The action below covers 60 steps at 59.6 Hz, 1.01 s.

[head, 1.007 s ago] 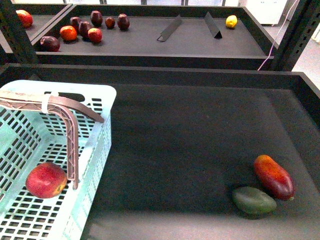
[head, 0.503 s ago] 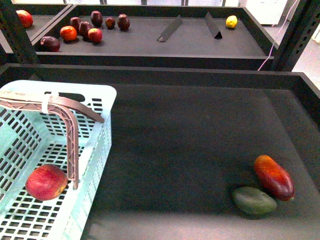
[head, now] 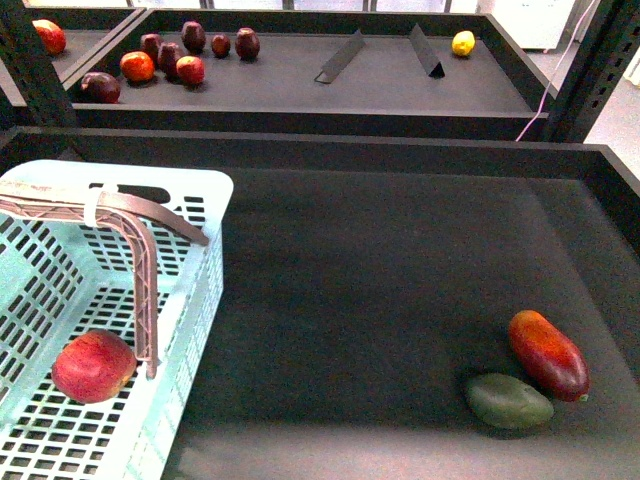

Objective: Pick apple with right arm and hold basket with left

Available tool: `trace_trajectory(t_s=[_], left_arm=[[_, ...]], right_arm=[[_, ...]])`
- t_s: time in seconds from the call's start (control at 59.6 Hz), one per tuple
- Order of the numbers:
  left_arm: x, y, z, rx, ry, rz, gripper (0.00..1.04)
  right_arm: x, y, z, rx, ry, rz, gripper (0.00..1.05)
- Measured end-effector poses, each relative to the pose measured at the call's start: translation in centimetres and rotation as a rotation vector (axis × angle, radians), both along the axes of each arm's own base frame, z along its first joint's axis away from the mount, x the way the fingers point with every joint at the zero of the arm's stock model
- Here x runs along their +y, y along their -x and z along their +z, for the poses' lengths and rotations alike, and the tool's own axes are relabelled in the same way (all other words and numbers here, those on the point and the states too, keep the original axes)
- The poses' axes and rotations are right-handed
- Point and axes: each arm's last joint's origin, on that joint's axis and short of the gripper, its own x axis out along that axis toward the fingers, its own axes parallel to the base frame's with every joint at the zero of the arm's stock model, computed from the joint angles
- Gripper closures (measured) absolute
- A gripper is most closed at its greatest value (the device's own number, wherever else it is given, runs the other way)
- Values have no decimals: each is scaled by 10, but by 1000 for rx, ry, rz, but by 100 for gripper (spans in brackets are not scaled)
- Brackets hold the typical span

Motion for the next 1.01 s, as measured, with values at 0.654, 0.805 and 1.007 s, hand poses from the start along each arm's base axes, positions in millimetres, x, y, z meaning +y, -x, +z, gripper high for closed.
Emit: trace_trajectory(t_s=[0.654,0.805,1.007], left_arm=[[0,15,-3,6,0,0,102],[0,15,-3,6,0,0,102],[0,15,-3,6,0,0,102]], right_arm=[[0,0,0,0,0,0,9],[0,0,0,0,0,0,9],[0,0,0,0,0,0,9]])
